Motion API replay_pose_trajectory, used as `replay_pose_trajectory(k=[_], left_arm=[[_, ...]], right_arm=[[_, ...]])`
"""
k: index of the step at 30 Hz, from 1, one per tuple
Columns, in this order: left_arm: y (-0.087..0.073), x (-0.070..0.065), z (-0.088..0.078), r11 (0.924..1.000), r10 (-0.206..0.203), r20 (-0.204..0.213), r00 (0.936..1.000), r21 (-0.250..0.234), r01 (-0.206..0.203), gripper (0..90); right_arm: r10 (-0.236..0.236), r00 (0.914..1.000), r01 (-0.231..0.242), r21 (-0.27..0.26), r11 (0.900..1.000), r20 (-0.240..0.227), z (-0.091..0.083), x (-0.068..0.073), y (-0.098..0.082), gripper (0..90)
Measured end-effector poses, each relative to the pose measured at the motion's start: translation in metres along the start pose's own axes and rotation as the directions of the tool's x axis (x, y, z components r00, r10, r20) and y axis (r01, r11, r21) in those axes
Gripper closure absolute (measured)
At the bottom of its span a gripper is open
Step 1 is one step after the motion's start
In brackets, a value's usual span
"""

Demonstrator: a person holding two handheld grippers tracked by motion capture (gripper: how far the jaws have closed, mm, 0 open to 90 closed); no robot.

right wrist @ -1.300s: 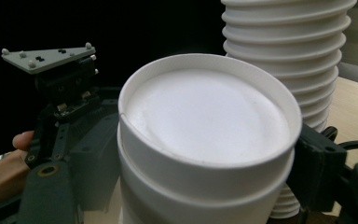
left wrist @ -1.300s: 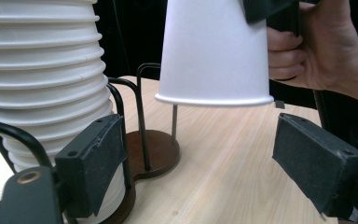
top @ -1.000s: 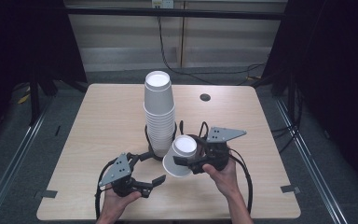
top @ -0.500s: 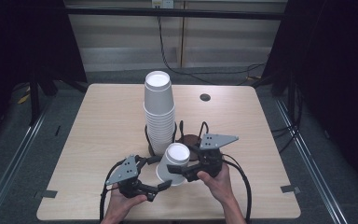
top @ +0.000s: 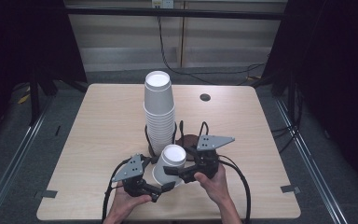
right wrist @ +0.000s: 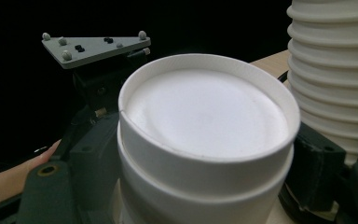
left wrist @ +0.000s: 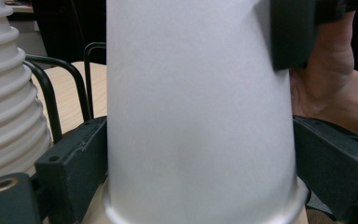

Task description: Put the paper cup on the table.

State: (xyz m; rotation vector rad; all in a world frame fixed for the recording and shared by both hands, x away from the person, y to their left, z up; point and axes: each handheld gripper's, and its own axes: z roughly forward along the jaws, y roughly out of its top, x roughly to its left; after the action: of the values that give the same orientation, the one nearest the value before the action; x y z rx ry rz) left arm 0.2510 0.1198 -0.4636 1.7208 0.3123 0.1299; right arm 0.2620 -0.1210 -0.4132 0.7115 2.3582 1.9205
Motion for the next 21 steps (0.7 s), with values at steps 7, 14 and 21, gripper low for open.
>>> replay_pose_trajectory(k=[7,14,21], left_arm=[[0.0059,-0.0019,0.0059,0.9997,0.019,-0.006,0.9998,0.014,-0.019,10.1],[0.0017,-0.0005,0.0084,0.9996,0.012,0.009,0.9999,0.023,-0.012,12.6],[0.0039,0.001,0.0061,0.9995,0.011,0.016,0.9998,0.03,-0.011,14.8]], right_arm=[[-0.002,0.9999,0.002,-0.01,1.0,-0.013,0.0036,0.0019,-0.0013,22.1],[0.003,1.0,-0.003,-0.007,1.0,-0.009,0.0024,0.0013,-0.0057,22.0],[-0.004,0.9998,0.004,-0.011,1.0,-0.021,0.0034,0.0006,-0.0053,19.8]])
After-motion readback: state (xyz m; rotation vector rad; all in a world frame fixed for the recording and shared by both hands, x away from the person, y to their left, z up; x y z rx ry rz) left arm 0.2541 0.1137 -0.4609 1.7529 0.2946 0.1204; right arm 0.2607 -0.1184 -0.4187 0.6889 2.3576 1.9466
